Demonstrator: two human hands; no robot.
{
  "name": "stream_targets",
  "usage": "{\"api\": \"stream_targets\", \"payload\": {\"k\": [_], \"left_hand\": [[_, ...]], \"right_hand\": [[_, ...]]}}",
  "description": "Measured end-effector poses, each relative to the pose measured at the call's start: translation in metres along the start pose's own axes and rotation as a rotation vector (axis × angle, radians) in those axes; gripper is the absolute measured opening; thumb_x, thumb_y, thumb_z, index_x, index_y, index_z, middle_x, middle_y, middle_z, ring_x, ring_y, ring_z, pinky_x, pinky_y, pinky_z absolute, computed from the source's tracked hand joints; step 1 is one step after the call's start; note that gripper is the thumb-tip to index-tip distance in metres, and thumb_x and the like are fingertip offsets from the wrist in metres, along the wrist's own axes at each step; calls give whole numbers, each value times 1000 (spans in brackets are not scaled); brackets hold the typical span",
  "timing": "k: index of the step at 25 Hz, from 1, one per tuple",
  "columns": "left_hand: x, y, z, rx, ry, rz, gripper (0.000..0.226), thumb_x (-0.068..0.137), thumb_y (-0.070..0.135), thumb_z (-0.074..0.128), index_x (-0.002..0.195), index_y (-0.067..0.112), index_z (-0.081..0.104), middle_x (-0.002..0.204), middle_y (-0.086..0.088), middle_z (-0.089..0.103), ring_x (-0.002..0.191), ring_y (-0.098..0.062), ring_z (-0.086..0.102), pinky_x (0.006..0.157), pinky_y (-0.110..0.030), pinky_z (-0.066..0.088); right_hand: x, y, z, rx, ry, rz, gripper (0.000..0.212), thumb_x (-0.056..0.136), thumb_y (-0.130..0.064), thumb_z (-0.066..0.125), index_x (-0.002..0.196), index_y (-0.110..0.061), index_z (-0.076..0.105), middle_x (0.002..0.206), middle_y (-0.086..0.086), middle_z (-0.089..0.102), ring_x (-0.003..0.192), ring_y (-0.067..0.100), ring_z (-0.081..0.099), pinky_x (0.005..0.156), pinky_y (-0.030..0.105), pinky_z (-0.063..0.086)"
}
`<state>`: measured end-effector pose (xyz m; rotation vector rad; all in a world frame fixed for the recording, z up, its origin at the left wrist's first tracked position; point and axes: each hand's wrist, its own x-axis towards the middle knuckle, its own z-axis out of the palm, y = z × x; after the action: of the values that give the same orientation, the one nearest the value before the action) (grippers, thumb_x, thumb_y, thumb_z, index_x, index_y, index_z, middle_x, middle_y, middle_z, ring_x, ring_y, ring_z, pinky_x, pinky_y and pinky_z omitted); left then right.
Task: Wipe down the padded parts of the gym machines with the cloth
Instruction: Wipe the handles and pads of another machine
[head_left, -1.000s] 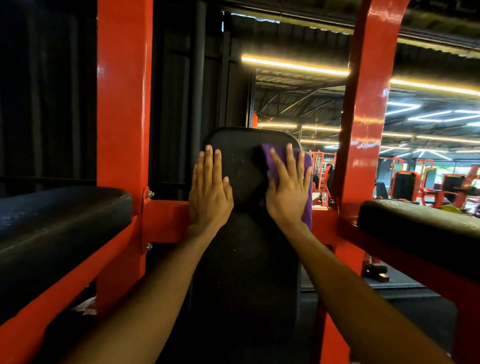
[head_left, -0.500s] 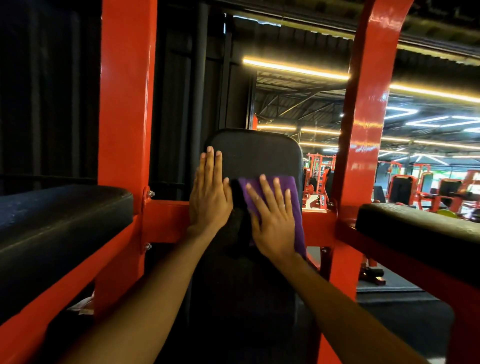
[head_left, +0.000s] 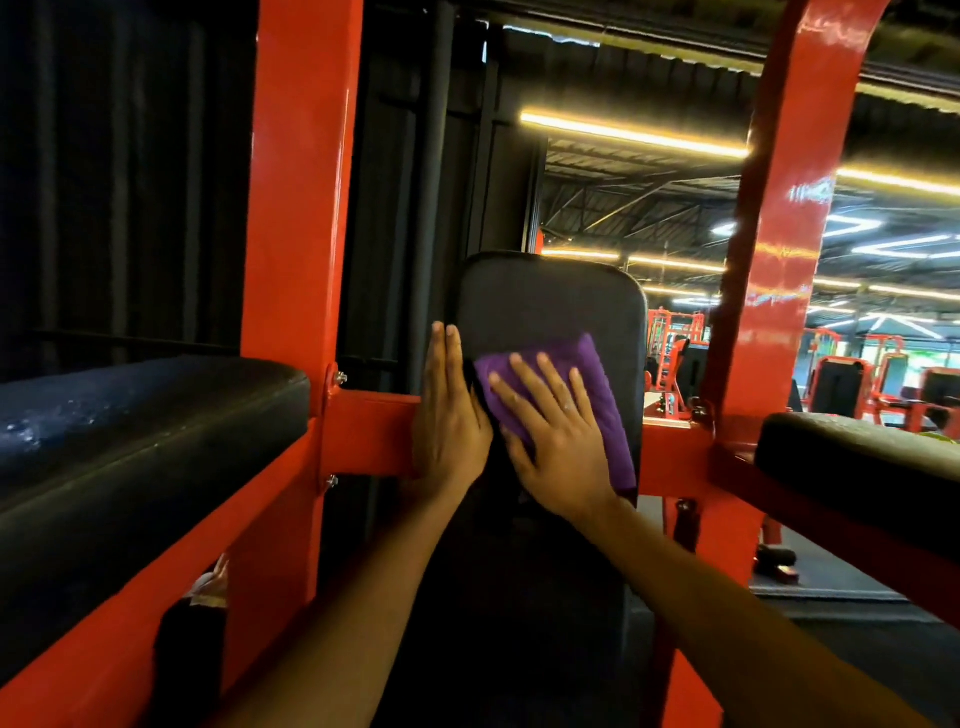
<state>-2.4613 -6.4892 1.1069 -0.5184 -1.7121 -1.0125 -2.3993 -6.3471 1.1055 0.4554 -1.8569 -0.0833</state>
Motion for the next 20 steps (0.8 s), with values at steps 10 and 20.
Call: {"api": "stream_targets", "payload": {"k": [10,20], "left_hand": [[-22,-3,-3,82,25,29,68,98,27,34,160,8,16,168,-11,16,155,-24,19,121,-40,32],[-103,-18,-6,206,70,-14,59,104,28,40,156,1,31,164,-14,27,154,-24,24,124,-33,20]], "right_hand": [[112,-2,-1,12,75,169,51,107,-35,41,155,-21,41,164,9,33,156,28,17,127,56,7],[41,-4,2,-35,-116,-236,58,103,-27,45,160,-24,33,169,5,22,158,28,9,127,56,4]]}}
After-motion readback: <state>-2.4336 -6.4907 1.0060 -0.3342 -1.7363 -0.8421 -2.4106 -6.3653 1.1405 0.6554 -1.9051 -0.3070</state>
